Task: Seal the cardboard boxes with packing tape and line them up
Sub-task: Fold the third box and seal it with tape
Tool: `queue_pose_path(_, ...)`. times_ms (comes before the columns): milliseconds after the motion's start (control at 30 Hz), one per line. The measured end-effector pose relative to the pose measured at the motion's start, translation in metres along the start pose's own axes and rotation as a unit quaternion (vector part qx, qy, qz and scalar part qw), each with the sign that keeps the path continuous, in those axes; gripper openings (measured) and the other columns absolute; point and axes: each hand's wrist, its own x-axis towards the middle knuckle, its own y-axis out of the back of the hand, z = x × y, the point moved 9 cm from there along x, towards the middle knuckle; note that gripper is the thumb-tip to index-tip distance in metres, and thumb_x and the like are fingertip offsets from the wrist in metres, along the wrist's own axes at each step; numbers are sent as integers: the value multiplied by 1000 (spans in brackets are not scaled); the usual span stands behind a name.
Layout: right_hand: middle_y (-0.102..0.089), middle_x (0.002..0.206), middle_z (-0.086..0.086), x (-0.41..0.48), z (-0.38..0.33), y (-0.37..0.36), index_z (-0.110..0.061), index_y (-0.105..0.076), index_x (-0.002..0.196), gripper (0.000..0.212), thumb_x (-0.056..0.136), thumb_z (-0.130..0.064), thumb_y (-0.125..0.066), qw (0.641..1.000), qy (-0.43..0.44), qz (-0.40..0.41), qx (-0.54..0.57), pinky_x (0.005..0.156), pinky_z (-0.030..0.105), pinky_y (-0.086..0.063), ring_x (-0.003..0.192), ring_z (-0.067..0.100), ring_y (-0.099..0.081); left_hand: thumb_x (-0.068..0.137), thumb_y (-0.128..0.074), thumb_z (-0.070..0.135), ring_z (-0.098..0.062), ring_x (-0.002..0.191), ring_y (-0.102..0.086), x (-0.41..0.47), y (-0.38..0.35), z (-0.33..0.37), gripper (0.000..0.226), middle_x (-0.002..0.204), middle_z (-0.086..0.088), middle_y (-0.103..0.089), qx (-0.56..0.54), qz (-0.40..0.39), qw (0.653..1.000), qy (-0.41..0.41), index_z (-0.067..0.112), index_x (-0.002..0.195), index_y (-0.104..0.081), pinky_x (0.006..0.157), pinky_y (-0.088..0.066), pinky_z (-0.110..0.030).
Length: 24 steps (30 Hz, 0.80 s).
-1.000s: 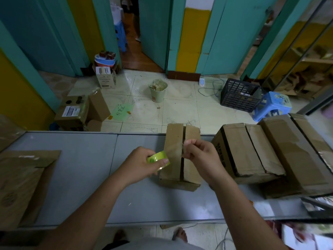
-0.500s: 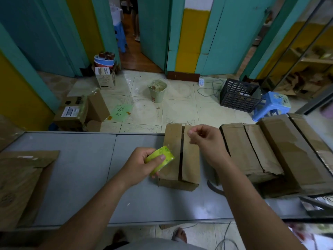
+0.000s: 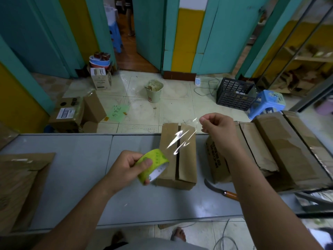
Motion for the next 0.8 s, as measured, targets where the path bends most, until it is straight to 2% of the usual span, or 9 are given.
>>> queue_pose_path(67,-74,91,13,4,13,-3,-1,-75,103,13,99,-13,-71,999,-27,-21,8,73,21,-56,73,11,-68,93,-69,38,-28,53,-69,-6,-2,9,44,62,-28,-65,-15,-9,1000,-22,-2,74,-70,55,-58,-35)
queue_pose_path(133,-73,92,15,7,19,-7,0,-74,104,15,99,-13,-71,999,-38,-27,5,75,23,-56,74,12,-67,94,-69,36,-27,54,-71,-7,-7,13,40,62,-23,-66,-15,-12,999,-31,0,78,-71,55,-59,-37)
queue_pose_path(233,-74,94,17,14,12,-8,1,-74,102,13,99,-12,-71,999,-15,-19,-21,75,25,-59,75,11,-68,93,-71,38,-24,56,-72,-4,-14,5,27,62,-11,-68,11,-2,1000,-13,17,77,-76,53,-58,-32)
queue_pose_path(367,-76,89,10,24,-13,-11,-8,-77,96,8,97,-15,-74,994,48,-13,-100,81,34,-62,84,27,-72,90,-71,55,-24,56,-71,1,-16,-25,34,61,-7,-68,52,23,997,60,25,74,-74,50,-56,-32)
queue_pose_path(433,-75,86,5,28,-26,-9,-12,-76,94,5,96,-17,-74,990,72,-11,-124,80,32,-61,83,23,-71,87,-69,61,-25,53,-68,1,-16,-43,39,59,-11,-69,63,37,991,112,27,70,-74,50,-55,-33)
queue_pose_path(533,-74,85,6,40,-38,2,-14,-76,93,5,96,-18,-75,990,91,-10,-110,77,30,-60,77,15,-68,96,-69,59,-24,46,-65,-5,-18,-69,52,56,-16,-68,77,50,976,196,26,56,-70,48,-53,-30)
queue_pose_path(633,-74,87,10,51,-36,-4,-11,-77,94,7,96,-17,-75,988,94,-34,-117,78,33,-60,78,19,-67,97,-70,55,-25,43,-64,-11,-22,-77,60,55,-21,-67,58,68,968,235,18,50,-66,45,-50,-27)
queue_pose_path(733,-74,92,13,65,-16,-23,-10,-75,97,8,97,-17,-73,988,59,-52,-130,84,38,-60,84,26,-68,101,-66,52,-26,45,-65,-19,-34,-75,54,61,-22,-69,15,60,965,256,9,67,-65,44,-50,-26)
queue_pose_path(800,-73,93,12,74,3,-33,-8,-74,98,7,98,-15,-71,987,31,-74,-139,87,40,-61,85,24,-68,104,-63,48,-28,51,-67,-25,-46,-75,50,67,-22,-71,-9,37,961,274,3,81,-65,48,-53,-28)
